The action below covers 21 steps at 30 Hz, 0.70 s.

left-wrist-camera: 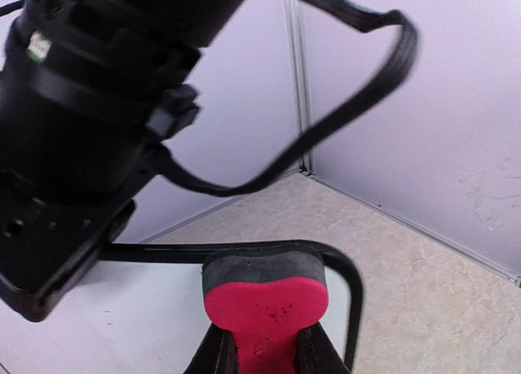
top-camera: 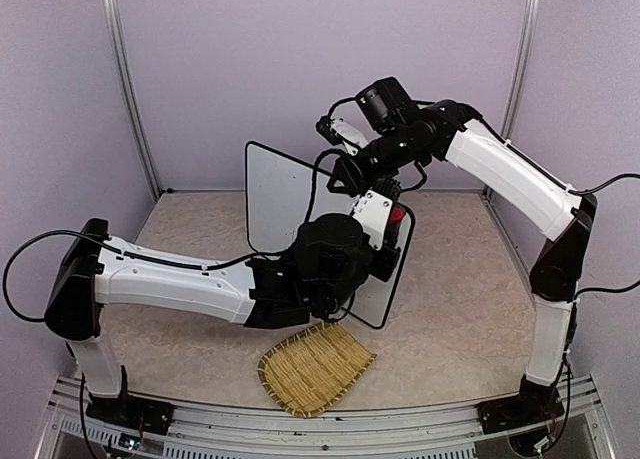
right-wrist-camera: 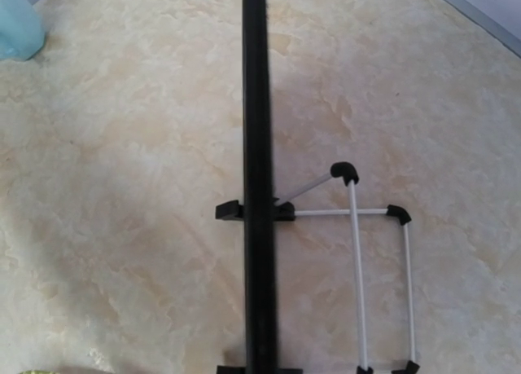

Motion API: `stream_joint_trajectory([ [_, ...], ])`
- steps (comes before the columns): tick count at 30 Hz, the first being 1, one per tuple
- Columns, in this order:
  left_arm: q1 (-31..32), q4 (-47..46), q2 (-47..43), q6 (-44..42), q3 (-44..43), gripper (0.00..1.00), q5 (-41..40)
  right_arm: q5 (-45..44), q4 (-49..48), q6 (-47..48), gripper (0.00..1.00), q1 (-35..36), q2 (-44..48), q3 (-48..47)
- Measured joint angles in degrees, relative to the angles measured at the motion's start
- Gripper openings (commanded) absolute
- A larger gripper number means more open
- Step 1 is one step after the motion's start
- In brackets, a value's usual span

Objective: Erase the whiteboard
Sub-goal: Erase the center of the whiteboard.

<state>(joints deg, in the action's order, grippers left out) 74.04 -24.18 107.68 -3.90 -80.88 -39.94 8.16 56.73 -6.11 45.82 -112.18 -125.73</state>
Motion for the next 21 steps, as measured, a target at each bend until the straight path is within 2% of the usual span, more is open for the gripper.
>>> stream_joint_trajectory([
  [5,1.5,-0.4,1.7,1.0,-1.2,0.17,2.9,0.9,0.0,1.0,0.00,0.0,0.0,0.0],
  [12,1.4,-1.2,1.7,1.7,-0.6,0.18,2.9,1.3,-0.1,1.7,0.00,0.1,0.0,0.0],
  [21,-4.3,-1.3,-4.6,5.6,8.7,0.17,6.3,0.9,-0.9,1.6,0.00,0.4,0.0,0.2],
])
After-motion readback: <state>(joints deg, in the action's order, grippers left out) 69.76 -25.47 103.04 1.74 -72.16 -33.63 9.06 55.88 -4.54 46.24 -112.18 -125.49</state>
